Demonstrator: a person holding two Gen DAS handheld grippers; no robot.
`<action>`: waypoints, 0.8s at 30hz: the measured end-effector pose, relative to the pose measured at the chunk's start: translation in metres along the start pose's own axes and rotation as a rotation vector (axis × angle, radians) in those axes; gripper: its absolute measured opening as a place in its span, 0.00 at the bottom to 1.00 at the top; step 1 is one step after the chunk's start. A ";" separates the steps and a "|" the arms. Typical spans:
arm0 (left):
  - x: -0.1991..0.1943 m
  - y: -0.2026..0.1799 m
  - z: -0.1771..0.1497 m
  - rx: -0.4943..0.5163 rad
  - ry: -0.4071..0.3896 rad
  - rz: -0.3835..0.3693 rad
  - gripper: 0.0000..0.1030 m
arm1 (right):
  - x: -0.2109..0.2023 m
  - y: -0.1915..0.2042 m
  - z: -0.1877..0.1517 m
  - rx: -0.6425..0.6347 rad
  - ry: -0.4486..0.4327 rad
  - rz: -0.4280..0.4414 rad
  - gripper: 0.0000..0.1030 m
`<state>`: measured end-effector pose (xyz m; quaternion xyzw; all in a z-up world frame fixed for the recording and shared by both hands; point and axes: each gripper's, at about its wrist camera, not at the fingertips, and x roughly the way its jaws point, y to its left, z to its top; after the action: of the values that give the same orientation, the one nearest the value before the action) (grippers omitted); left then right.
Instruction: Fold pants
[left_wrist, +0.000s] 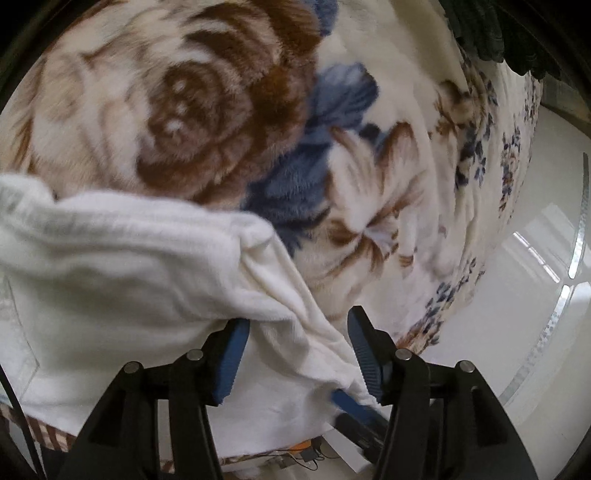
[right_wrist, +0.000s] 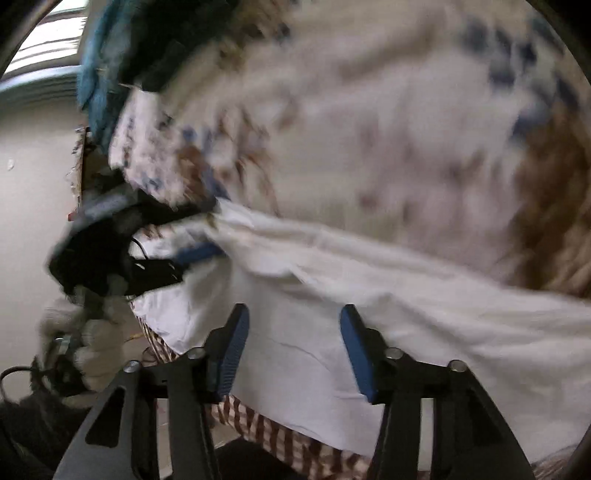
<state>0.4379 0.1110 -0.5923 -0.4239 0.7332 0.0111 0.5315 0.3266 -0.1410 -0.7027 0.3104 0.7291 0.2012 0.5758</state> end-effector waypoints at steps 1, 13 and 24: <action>0.000 0.003 0.003 -0.011 0.008 -0.009 0.51 | 0.009 -0.015 0.005 0.062 -0.011 0.025 0.29; -0.015 0.010 0.011 0.012 -0.010 -0.019 0.51 | 0.007 -0.057 -0.002 0.333 -0.181 0.067 0.00; -0.065 -0.039 -0.058 0.584 -0.326 0.483 0.90 | -0.061 0.008 -0.058 0.099 -0.355 -0.203 0.85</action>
<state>0.4228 0.0980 -0.4990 -0.0637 0.6901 -0.0062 0.7209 0.2811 -0.1733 -0.6391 0.2937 0.6527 0.0482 0.6967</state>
